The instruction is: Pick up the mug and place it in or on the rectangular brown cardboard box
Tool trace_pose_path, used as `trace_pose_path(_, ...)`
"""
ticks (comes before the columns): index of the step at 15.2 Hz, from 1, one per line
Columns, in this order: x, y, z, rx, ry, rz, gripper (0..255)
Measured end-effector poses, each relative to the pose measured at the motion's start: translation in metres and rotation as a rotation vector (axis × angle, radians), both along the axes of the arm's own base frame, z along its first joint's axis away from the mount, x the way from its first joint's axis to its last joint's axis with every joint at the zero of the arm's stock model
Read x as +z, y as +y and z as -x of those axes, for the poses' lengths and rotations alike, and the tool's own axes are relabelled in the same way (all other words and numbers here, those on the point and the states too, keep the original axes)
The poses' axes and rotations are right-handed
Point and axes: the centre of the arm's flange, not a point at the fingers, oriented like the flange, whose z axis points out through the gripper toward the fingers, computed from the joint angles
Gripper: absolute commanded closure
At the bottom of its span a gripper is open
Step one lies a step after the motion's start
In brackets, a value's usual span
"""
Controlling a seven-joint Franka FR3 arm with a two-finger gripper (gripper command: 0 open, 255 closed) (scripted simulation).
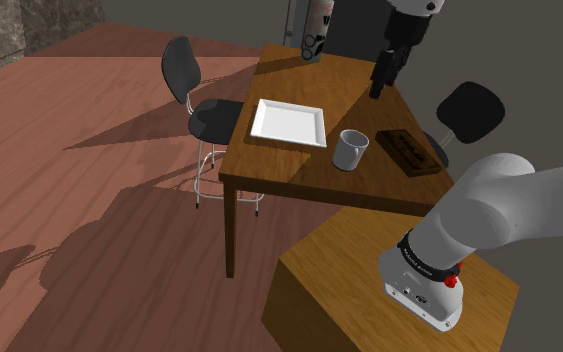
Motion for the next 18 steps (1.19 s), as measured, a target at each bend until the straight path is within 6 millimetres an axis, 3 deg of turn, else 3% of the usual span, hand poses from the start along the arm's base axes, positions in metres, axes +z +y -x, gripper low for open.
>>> trace_pose_path(6, -0.064, -0.04, -0.014, 0.013, -0.007, -0.053, 0)
trace_pose_path(13, -0.153, -0.086, -0.029, 0.028, -0.015, -0.116, 0)
trace_pose_path(18, -0.184, -0.092, -0.032, 0.031, -0.018, -0.123, 0)
